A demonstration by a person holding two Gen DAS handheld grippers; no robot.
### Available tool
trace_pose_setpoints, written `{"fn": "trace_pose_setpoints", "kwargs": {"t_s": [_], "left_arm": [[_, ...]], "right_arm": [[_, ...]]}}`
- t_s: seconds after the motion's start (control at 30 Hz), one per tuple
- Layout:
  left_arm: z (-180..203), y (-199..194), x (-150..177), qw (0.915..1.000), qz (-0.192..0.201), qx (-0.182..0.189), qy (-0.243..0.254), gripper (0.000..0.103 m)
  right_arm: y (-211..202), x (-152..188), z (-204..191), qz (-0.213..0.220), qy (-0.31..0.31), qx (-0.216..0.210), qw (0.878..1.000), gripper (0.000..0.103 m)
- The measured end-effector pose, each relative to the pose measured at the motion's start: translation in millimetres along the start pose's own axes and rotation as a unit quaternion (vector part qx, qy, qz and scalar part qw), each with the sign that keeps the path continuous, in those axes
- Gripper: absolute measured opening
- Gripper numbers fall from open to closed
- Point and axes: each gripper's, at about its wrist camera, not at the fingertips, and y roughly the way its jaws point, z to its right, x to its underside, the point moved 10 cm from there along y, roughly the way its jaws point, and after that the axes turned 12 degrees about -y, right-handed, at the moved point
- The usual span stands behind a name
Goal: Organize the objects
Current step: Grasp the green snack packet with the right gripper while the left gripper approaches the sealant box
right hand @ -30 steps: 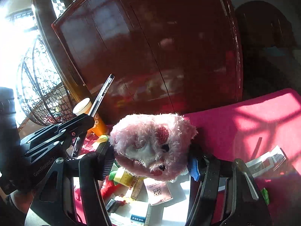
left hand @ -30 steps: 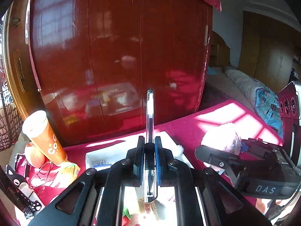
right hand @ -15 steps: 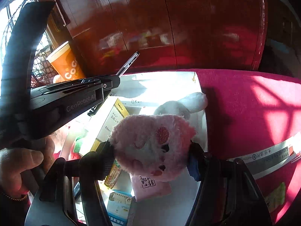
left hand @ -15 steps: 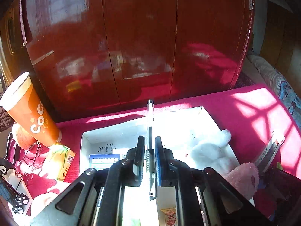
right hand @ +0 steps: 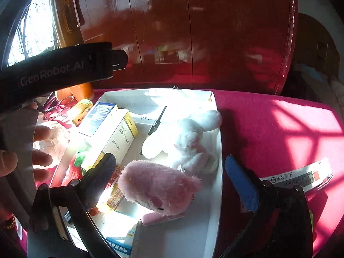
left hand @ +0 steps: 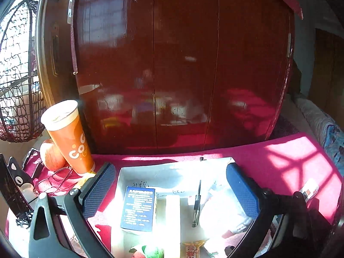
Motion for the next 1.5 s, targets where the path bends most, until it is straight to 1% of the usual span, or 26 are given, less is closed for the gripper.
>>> {"fn": "trace_pose_setpoints", "kwargs": {"t_s": [0.1, 0.17, 0.23, 0.3, 0.43, 0.47, 0.53, 0.63, 0.7, 0.73, 0.8, 0.87, 0.9, 0.93, 1.07, 1.13, 1.23, 1.33, 1.37, 1.43, 1.5], "left_arm": [[-3.1, -35.8, -3.5, 0.9988, 0.04, 0.013, -0.027, 0.103], [-5.8, -60.9, 3.4, 0.9964, 0.069, 0.027, -0.041, 0.103], [-2.9, -81.1, 16.1, 0.994, 0.084, 0.049, -0.051, 0.103], [3.3, -93.7, 32.4, 0.9925, 0.085, 0.066, -0.058, 0.103], [18.0, -100.7, 73.9, 0.9912, 0.06, 0.093, -0.074, 0.103], [23.2, -99.2, 85.5, 0.9912, 0.048, 0.099, -0.073, 0.103], [37.8, -94.6, 113.4, 0.9912, 0.011, 0.117, -0.062, 0.103], [65.5, -86.5, 152.6, 0.9882, -0.042, 0.144, -0.034, 0.103], [86.6, -83.2, 171.4, 0.9843, -0.071, 0.162, -0.001, 0.103], [96.9, -82.6, 178.0, 0.9824, -0.079, 0.168, 0.019, 0.103], [112.7, -86.1, 186.3, 0.979, -0.083, 0.179, 0.051, 0.103], [127.4, -92.7, 195.1, 0.9741, -0.087, 0.195, 0.074, 0.103], [131.6, -94.0, 197.9, 0.9721, -0.09, 0.2, 0.083, 0.103], [134.9, -94.8, 200.6, 0.9705, -0.092, 0.204, 0.09, 0.103], [136.7, -92.3, 204.6, 0.9696, -0.102, 0.202, 0.093, 0.103], [134.2, -90.5, 203.3, 0.9706, -0.105, 0.2, 0.084, 0.103], [130.7, -87.8, 200.1, 0.9716, -0.106, 0.198, 0.074, 0.103], [128.3, -88.7, 197.4, 0.9721, -0.104, 0.198, 0.072, 0.103], [127.9, -88.4, 195.8, 0.9722, -0.103, 0.199, 0.069, 0.103], [126.4, -87.8, 192.9, 0.9724, -0.103, 0.201, 0.061, 0.103], [123.8, -87.9, 189.6, 0.9725, -0.102, 0.202, 0.053, 0.103]], "right_arm": [[-9.6, 4.7, 2.9, 0.007, 0.004, -0.002, 1.0, 0.103], [-17.7, 9.8, 10.8, 0.014, 0.009, 0.005, 1.0, 0.103], [-27.6, 17.7, 24.9, 0.022, 0.023, 0.015, 0.999, 0.103], [-37.2, 28.3, 42.9, 0.024, 0.045, 0.023, 0.998, 0.103], [-61.3, 46.5, 89.5, 0.033, 0.1, 0.046, 0.993, 0.103], [-69.5, 50.4, 104.3, 0.039, 0.115, 0.057, 0.991, 0.103], [-87.2, 60.1, 138.0, 0.049, 0.151, 0.083, 0.984, 0.103], [-112.3, 76.6, 189.0, 0.063, 0.21, 0.117, 0.969, 0.103], [-124.5, 88.6, 218.4, 0.069, 0.249, 0.131, 0.957, 0.103], [-129.2, 95.5, 231.7, 0.071, 0.27, 0.134, 0.951, 0.103], [-132.8, 109.2, 250.6, 0.07, 0.304, 0.127, 0.942, 0.103], [-131.2, 119.9, 261.0, 0.065, 0.326, 0.117, 0.936, 0.103], [-128.4, 124.1, 264.6, 0.059, 0.325, 0.116, 0.937, 0.103], [-124.1, 126.1, 263.7, 0.049, 0.313, 0.11, 0.942, 0.103], [-99.4, 137.9, 236.0, -0.008, 0.213, 0.089, 0.973, 0.103], [-87.5, 147.5, 219.2, -0.033, 0.173, 0.084, 0.981, 0.103], [-80.5, 154.4, 210.3, -0.042, 0.148, 0.089, 0.984, 0.103], [-77.3, 146.9, 212.3, -0.034, 0.136, 0.075, 0.987, 0.103], [-74.3, 140.4, 209.5, -0.032, 0.129, 0.056, 0.99, 0.103], [-63.0, 124.9, 195.7, -0.031, 0.111, 0.002, 0.993, 0.103], [-52.0, 110.6, 183.5, -0.022, 0.087, -0.034, 0.995, 0.103]]}}
